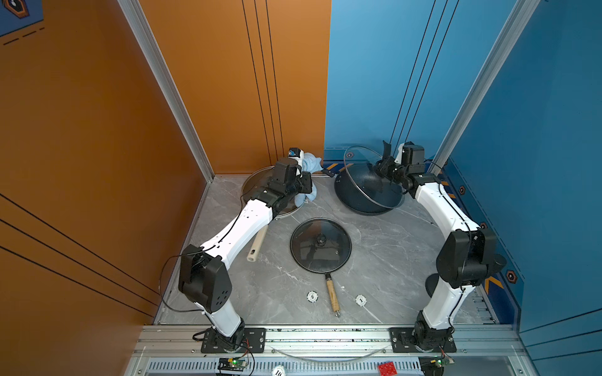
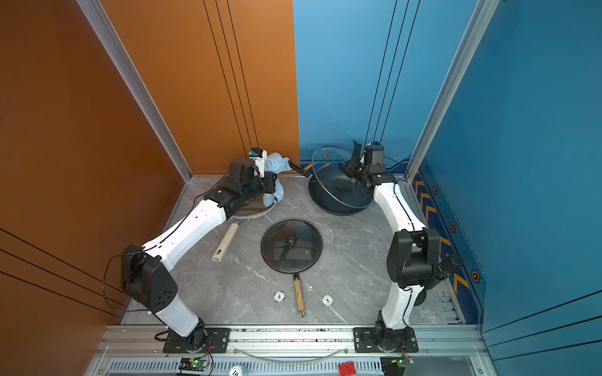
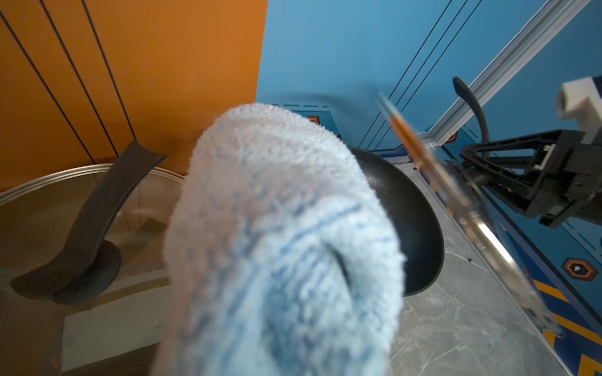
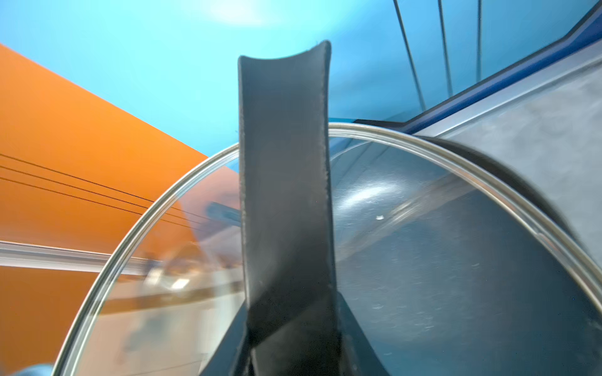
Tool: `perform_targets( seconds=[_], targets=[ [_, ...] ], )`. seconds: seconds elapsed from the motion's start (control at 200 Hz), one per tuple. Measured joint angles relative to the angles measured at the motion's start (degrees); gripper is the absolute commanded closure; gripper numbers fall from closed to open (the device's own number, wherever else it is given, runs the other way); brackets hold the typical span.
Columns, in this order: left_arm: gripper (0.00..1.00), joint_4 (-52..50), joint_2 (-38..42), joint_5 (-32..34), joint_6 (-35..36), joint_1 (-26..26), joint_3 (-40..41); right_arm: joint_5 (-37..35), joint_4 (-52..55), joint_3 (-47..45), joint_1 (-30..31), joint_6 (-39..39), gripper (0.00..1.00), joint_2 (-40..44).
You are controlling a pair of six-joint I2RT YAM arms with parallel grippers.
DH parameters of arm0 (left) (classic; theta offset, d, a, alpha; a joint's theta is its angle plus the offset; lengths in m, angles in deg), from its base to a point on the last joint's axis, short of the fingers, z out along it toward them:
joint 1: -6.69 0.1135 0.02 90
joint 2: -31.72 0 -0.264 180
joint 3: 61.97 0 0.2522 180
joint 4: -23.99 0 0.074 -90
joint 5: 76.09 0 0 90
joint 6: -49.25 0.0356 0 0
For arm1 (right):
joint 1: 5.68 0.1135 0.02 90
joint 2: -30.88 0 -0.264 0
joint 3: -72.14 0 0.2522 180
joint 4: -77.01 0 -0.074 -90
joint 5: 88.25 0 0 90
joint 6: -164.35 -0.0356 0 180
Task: Wipe the pot lid with a cloth
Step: Pick up the pot lid from the cooking pot, then wipe the pot lid.
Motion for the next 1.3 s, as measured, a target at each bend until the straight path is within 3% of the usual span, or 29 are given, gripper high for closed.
perform_targets(
  seconds=[0.17, 0.305, 0.561, 0.746, 0.996, 1.301],
  targets=[
    [0.88, 2.2, 3.8, -4.1, 1.6, -0.2, 3.5, 8.7, -16.1, -11.5, -0.7, -19.8, 0.85, 3.0],
    [0.88, 4.5, 5.7, -9.0, 2.2, -0.4, 5.8, 11.7, -21.8, -16.6, 2.9, -29.5, 0.85, 2.8],
    [0.86, 7.6, 6.8, -18.5, 2.0, -0.4, 6.8, 16.5, -39.6, -16.9, 11.7, -41.4, 0.85, -0.4],
    [0.85, 10.0, 7.5, -21.3, 1.5, -0.8, 6.0, 17.7, -53.3, -13.6, 14.1, -51.0, 0.85, -8.9],
    [0.85, 15.0, 5.1, -21.2, -1.1, -2.6, 0.4, 20.6, -59.1, -2.0, 14.5, -60.5, 0.86, -20.9],
    [0.88, 24.3, -2.7, -19.2, -5.7, -1.8, -5.8, 25.7, -61.4, -1.0, 14.4, -65.1, 0.87, -21.2]
  ],
)
